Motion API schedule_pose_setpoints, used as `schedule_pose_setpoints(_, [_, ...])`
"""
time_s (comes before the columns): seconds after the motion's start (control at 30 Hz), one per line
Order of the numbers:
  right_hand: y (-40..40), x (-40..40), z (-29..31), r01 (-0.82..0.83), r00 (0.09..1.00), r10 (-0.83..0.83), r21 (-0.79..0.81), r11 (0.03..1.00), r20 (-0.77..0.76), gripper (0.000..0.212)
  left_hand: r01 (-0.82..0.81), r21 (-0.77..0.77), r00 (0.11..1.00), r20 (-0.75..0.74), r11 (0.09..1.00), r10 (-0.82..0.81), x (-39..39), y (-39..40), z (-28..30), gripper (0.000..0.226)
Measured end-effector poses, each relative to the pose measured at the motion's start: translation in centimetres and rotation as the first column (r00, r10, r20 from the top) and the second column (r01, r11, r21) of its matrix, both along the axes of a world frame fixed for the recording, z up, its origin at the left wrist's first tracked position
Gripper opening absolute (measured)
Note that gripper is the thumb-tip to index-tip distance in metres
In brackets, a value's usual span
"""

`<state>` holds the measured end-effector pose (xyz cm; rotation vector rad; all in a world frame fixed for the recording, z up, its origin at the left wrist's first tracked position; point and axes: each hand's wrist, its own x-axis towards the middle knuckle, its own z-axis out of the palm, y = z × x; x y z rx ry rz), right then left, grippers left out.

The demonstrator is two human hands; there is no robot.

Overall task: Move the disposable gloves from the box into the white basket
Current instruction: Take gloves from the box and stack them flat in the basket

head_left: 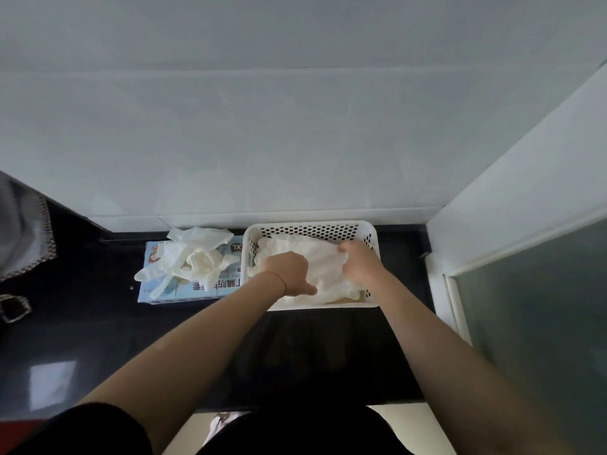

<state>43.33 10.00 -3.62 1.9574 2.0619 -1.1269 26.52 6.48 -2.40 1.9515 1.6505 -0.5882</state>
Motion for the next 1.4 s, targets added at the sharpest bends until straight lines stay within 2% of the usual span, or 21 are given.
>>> schedule_pose_setpoints(0.1, [0.1, 0.3, 0.0, -0.021, 1.000, 0.021, 0.003, 1.000, -0.002, 0.054, -0.060, -0.044, 0.997, 0.047, 0.997, 0.062, -0.3, -0.1, -0.4, 0.041])
schedule_pose_setpoints(0.23, [0.1, 0.5, 0.0, -0.039, 0.999, 0.038, 0.025, 0.999, 0.018, 0.053, -0.189, -0.229, 0.959, 0.167, 0.955, 0.230, -1.4, 1.1, 0.2, 0.040])
schedule_pose_setpoints(0.3, [0.1, 0.5, 0.1, -0.071, 0.997, 0.069, 0.052, 0.996, 0.047, 0.052, -0.171, -0.248, 0.972, 0.115, 0.954, 0.204, -1.5, 1.3, 0.2, 0.045])
schedule_pose_setpoints(0.37, [-0.1, 0.4, 0.1, -0.117, 0.990, 0.110, 0.082, 0.990, 0.087, 0.049, -0.099, -0.199, 0.995, -0.023, 0.975, 0.096, -1.2, 1.1, 0.0, 0.045])
schedule_pose_setpoints(0.43, [-0.3, 0.5, 0.0, -0.162, 0.981, 0.149, 0.101, 0.982, 0.123, 0.049, -0.075, -0.136, 0.993, -0.098, 0.988, 0.061, -0.7, 1.0, 0.0, 0.042])
schedule_pose_setpoints(0.5, [-0.5, 0.5, -0.1, -0.195, 0.972, 0.178, 0.111, 0.974, 0.153, 0.049, -0.101, -0.031, 0.994, -0.049, 0.994, 0.100, -0.3, 1.1, 0.3, 0.047])
schedule_pose_setpoints(0.6, [-0.7, 0.4, -0.1, -0.245, 0.954, 0.216, 0.125, 0.961, 0.210, 0.046, -0.223, 0.116, 0.973, 0.089, 0.968, 0.213, 0.4, 1.2, 0.5, 0.053])
schedule_pose_setpoints(0.67, [-0.9, 0.3, -0.1, -0.274, 0.939, 0.239, 0.119, 0.954, 0.249, 0.042, -0.192, 0.092, 0.981, 0.059, 0.977, 0.187, 0.5, 0.8, -0.4, 0.071])
schedule_pose_setpoints(0.77, [-1.1, 0.4, -0.3, -0.316, 0.916, 0.266, 0.129, 0.940, 0.302, 0.042, -0.202, -0.035, 0.979, -0.028, 0.979, 0.201, -0.3, 0.1, -2.3, 0.108])
schedule_pose_setpoints(0.93, [-1.8, 0.2, -0.9, -0.398, 0.864, 0.299, 0.186, 0.898, 0.406, 0.049, -0.205, 0.039, 0.978, -0.033, 0.978, 0.206, -0.6, -0.7, -3.4, 0.118])
schedule_pose_setpoints(1.07, [-2.0, -0.3, -0.7, -0.384, 0.837, 0.250, 0.197, 0.902, 0.487, 0.048, -0.242, -0.082, 0.969, 0.025, 0.967, 0.245, -1.2, 0.1, -3.5, 0.126])
schedule_pose_setpoints(1.13, [-2.0, -1.6, 0.5, -0.373, 0.833, 0.229, 0.205, 0.905, 0.504, 0.047, -0.298, -0.185, 0.935, 0.144, 0.936, 0.326, -2.4, 0.8, -2.1, 0.118])
schedule_pose_setpoints(1.2, [-1.7, -3.4, 2.1, -0.361, 0.858, 0.231, 0.219, 0.906, 0.460, 0.040, -0.349, -0.223, 0.881, 0.252, 0.910, 0.400, -3.6, 1.5, -0.1, 0.088])
schedule_pose_setpoints(1.27, [-1.4, -5.7, 3.6, -0.345, 0.891, 0.242, 0.226, 0.911, 0.385, 0.031, -0.450, -0.089, 0.809, 0.380, 0.889, 0.448, -5.4, 1.7, 1.8, 0.044])
schedule_pose_setpoints(1.3, [-1.3, -6.9, 4.1, -0.333, 0.910, 0.243, 0.242, 0.912, 0.335, 0.025, -0.529, 0.000, 0.757, 0.453, 0.849, 0.472, -6.3, 1.5, 2.6, 0.025])
schedule_pose_setpoints(1.33, [-1.4, -8.2, 4.5, -0.307, 0.935, 0.238, 0.264, 0.914, 0.262, 0.021, -0.602, 0.089, 0.715, 0.503, 0.794, 0.485, -7.3, 1.2, 3.4, 0.016])
schedule_pose_setpoints(1.4, [-2.1, -11.0, 5.1, -0.235, 0.972, 0.218, 0.279, 0.931, 0.089, 0.019, -0.651, 0.268, 0.725, 0.498, 0.711, 0.476, -10.1, 0.3, 4.3, 0.015])
